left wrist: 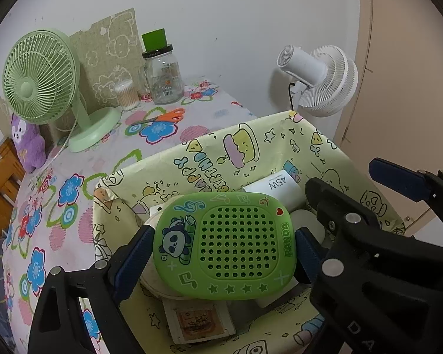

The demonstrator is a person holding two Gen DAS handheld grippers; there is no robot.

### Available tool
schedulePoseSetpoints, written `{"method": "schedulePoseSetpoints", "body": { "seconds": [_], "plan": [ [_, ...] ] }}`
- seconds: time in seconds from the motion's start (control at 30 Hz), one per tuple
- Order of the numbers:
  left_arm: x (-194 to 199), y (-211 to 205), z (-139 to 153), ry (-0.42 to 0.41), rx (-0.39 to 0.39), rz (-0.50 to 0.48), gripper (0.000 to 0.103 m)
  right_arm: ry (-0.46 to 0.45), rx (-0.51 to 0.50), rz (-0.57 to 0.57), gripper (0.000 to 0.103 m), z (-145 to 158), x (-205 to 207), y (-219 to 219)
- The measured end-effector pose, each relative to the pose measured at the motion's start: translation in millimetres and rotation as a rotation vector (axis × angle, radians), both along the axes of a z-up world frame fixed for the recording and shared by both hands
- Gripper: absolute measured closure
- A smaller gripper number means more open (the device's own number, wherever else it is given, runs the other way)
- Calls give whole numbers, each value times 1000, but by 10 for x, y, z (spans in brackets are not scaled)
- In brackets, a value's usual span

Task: Organize rigid objects
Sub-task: 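Lower the speaker and key into the yellow box and open both tools, then withdraw both tools away from the yellow box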

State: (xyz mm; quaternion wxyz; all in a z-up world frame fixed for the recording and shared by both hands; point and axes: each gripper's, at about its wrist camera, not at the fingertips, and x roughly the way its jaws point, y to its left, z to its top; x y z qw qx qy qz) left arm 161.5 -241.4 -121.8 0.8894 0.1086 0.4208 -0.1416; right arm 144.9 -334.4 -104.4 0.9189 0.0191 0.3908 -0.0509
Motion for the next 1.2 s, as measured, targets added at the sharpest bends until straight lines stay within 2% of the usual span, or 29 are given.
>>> {"method": "schedulePoseSetpoints", "body": {
  "seconds": [0.33,0.6,0.7,1.2],
  "plan": [
    [-9,9,-5,13,-6,7,7,-2,22,-12,33,-22,-47,-51],
    [-40,40,54,39,-26,-23,5,-34,29,-14,29,72,-107,-24],
    [-100,45,115,16,-34,-37,1,-45,34,-14,28,113,-142,0],
    [-408,354,369,-69,-42,-24,0,-87,38,1,27,287,-372,287]
  ]
}}
